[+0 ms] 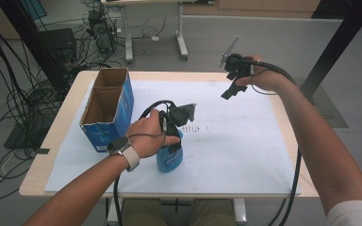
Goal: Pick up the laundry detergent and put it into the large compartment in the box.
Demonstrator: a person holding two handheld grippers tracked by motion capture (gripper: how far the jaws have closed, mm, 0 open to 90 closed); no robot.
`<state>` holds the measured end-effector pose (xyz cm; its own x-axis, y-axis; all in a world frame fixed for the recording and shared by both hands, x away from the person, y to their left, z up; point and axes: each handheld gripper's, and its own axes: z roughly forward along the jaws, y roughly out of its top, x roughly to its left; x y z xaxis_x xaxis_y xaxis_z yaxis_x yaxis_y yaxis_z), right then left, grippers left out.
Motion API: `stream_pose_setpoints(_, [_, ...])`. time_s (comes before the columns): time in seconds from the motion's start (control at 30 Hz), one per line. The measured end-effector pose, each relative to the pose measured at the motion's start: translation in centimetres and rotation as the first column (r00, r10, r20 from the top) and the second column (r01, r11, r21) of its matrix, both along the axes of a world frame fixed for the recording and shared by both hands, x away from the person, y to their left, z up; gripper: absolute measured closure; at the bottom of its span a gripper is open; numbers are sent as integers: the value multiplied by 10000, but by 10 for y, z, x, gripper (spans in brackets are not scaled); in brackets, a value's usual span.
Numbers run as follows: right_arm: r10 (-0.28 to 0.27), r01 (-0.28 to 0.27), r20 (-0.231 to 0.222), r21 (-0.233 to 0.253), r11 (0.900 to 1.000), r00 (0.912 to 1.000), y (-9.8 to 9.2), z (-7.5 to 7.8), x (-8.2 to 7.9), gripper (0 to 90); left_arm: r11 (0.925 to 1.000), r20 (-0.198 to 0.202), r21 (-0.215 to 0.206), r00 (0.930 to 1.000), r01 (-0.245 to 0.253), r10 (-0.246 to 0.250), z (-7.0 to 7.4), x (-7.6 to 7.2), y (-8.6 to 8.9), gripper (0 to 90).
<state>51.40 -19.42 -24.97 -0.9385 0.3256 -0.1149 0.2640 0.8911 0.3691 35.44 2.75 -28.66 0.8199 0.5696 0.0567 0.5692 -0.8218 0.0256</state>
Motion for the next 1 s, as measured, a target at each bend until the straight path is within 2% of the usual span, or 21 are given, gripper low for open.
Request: stream_pose_setpoints(1.0, [-50, 50, -1, -46, 10000, 10000, 0, 0, -1, 84, 10000, 10, 18, 10000, 85, -85, 0, 0, 0, 375])
